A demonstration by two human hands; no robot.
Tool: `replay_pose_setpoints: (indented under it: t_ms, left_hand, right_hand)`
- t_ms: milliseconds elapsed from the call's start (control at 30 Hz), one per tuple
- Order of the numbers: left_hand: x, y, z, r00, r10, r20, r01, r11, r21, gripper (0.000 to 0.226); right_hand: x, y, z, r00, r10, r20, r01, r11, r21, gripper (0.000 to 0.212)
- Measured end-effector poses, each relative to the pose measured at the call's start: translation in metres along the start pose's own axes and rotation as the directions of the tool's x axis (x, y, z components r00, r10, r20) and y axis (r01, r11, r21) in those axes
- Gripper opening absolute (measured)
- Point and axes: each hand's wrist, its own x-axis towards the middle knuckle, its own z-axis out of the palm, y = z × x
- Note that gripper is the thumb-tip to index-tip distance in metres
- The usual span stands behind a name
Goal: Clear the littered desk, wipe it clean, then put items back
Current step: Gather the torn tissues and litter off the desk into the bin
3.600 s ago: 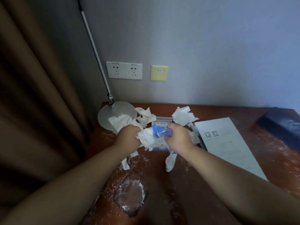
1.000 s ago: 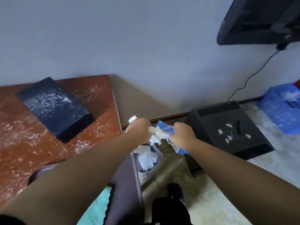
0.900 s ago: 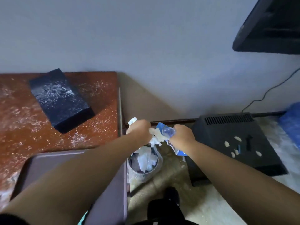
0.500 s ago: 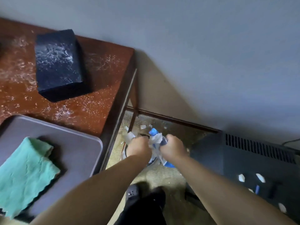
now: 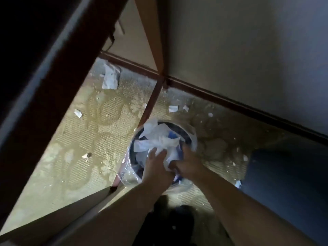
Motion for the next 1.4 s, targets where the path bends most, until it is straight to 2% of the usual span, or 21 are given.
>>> replay_pose_setpoints:
  t_ms: [67, 133, 200, 267, 333, 433, 500, 567, 633, 733, 833, 900, 967, 1033, 1133, 1267, 1400]
  left_hand:
    - [0.030, -0.012, 0.007, 0.996, 0.036, 0.077, -0.045, 0.991, 0.123, 0.089]
    - [0.051, -0.020, 0.008, 0.992, 0.051, 0.112, -0.074, 0.975, 0.209, 0.103]
    - [0.069, -0.031, 0.013, 0.984, -0.022, 0.180, -0.038, 0.946, 0.322, 0.103]
    - [0.083, -0.038, 0.024, 0.962, -0.052, 0.267, -0.077, 0.889, 0.452, 0.091]
    - [0.090, -0.046, 0.037, 0.933, -0.091, 0.347, -0.115, 0.840, 0.530, 0.085]
    - [0.087, -0.052, 0.046, 0.905, -0.135, 0.403, -0.093, 0.862, 0.498, 0.098]
    - [0.074, -0.047, 0.039, 0.940, -0.110, 0.322, -0.064, 0.872, 0.485, 0.099]
    - [0.056, -0.034, 0.024, 0.976, -0.090, 0.198, -0.001, 0.908, 0.419, 0.069]
    - [0.029, -0.016, 0.002, 0.986, -0.130, 0.107, 0.089, 0.943, 0.322, 0.047]
    - [-0.021, 0.016, -0.034, 0.993, -0.115, -0.016, 0.115, 0.951, 0.288, 0.049]
    - [-0.072, 0.063, -0.079, 0.986, 0.008, -0.165, 0.032, 0.971, 0.236, 0.048]
    - [-0.100, 0.104, -0.115, 0.977, 0.072, -0.200, -0.035, 0.982, 0.183, 0.035]
    - [-0.129, 0.147, -0.157, 0.968, 0.141, -0.207, -0.107, 0.980, 0.170, 0.029]
    - [-0.165, 0.183, -0.200, 0.959, 0.223, -0.174, -0.184, 0.959, 0.214, 0.034]
    - [-0.217, 0.215, -0.259, 0.889, 0.425, -0.167, -0.352, 0.871, 0.343, 0.039]
    - [-0.284, 0.218, -0.331, 0.834, 0.485, -0.262, -0.355, 0.837, 0.417, 0.040]
    - [-0.325, 0.193, -0.391, 0.825, 0.465, -0.320, -0.308, 0.846, 0.435, 0.042]
  right_hand:
    - [0.021, 0.006, -0.002, 1.000, 0.021, 0.019, -0.020, 0.999, -0.038, 0.092]
    - [0.041, 0.018, -0.001, 0.999, 0.042, 0.008, -0.041, 0.992, -0.122, 0.093]
    - [0.058, 0.034, 0.009, 1.000, 0.015, 0.019, -0.008, 0.935, -0.354, 0.087]
    - [0.068, 0.046, 0.019, 0.998, 0.007, 0.061, 0.028, 0.835, -0.549, 0.083]
    - [0.075, 0.052, 0.025, 0.998, 0.049, 0.030, -0.023, 0.820, -0.571, 0.074]
    - [0.073, 0.042, 0.034, 0.998, 0.067, 0.005, -0.052, 0.821, -0.569, 0.066]
    - [0.063, 0.035, 0.037, 0.994, 0.076, -0.074, -0.104, 0.826, -0.554, 0.064]
    - [0.037, 0.019, 0.030, 0.988, 0.072, -0.137, -0.131, 0.861, -0.492, 0.052]
    - [-0.001, 0.001, 0.015, 0.996, 0.024, -0.091, -0.066, 0.870, -0.489, 0.040]
    - [-0.067, -0.026, -0.013, 0.998, -0.019, -0.057, -0.009, 0.893, -0.450, 0.039]
    - [-0.134, -0.065, -0.040, 0.994, -0.053, -0.091, 0.003, 0.877, -0.481, 0.040]
    - [-0.178, -0.097, -0.055, 0.981, -0.118, -0.151, 0.029, 0.871, -0.491, 0.035]
    - [-0.224, -0.137, -0.067, 0.963, -0.176, -0.202, 0.056, 0.868, -0.493, 0.038]
    - [-0.267, -0.176, -0.072, 0.935, -0.260, -0.242, 0.097, 0.842, -0.531, 0.044]
    - [-0.324, -0.231, -0.068, 0.877, -0.396, -0.270, 0.164, 0.777, -0.607, 0.047]
    - [-0.388, -0.288, -0.043, 0.812, -0.548, -0.203, 0.281, 0.671, -0.686, 0.047]
    - [-0.433, -0.324, -0.003, 0.752, -0.648, -0.118, 0.380, 0.573, -0.726, 0.048]
